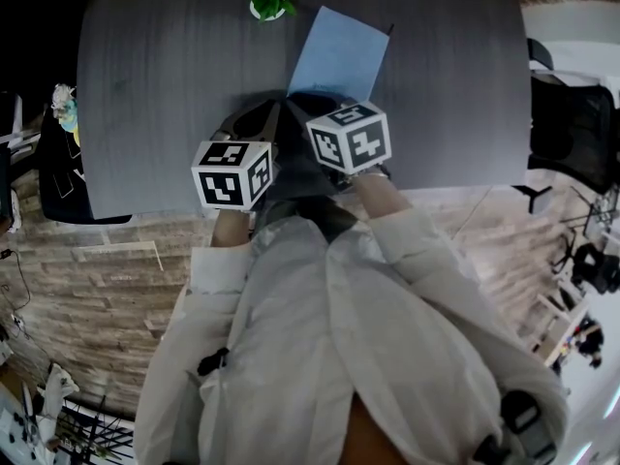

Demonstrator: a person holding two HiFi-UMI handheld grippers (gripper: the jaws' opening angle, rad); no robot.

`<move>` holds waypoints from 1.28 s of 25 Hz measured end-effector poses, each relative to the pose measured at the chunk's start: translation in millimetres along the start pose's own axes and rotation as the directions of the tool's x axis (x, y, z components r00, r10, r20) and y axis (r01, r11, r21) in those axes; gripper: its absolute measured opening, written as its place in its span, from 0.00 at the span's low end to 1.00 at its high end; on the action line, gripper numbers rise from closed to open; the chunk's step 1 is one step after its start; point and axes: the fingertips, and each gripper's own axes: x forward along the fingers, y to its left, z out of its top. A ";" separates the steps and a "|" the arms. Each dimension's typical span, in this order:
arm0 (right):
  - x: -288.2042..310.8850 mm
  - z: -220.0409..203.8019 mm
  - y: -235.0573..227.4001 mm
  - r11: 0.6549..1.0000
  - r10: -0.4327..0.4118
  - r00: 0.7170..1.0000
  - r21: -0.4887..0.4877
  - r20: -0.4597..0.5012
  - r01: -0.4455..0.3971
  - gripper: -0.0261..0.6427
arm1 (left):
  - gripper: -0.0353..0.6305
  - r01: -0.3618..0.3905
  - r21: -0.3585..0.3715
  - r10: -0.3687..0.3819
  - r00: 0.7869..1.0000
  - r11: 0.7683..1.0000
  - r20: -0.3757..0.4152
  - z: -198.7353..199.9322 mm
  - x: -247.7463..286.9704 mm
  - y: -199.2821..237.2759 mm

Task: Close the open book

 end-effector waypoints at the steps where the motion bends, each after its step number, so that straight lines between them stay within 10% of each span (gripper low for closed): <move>1: 0.2 -0.1 -0.3 1.000 0.001 1.000 0.011 0.003 -0.001 0.08 | 0.07 0.000 -0.002 0.000 1.000 1.000 0.001 0.0 0.7 -0.1; 32: -92.1 12.5 -23.9 0.995 -0.074 0.975 0.087 0.211 0.057 0.18 | 0.07 0.152 0.137 -0.159 0.986 0.979 0.040 32.6 -18.1 -80.3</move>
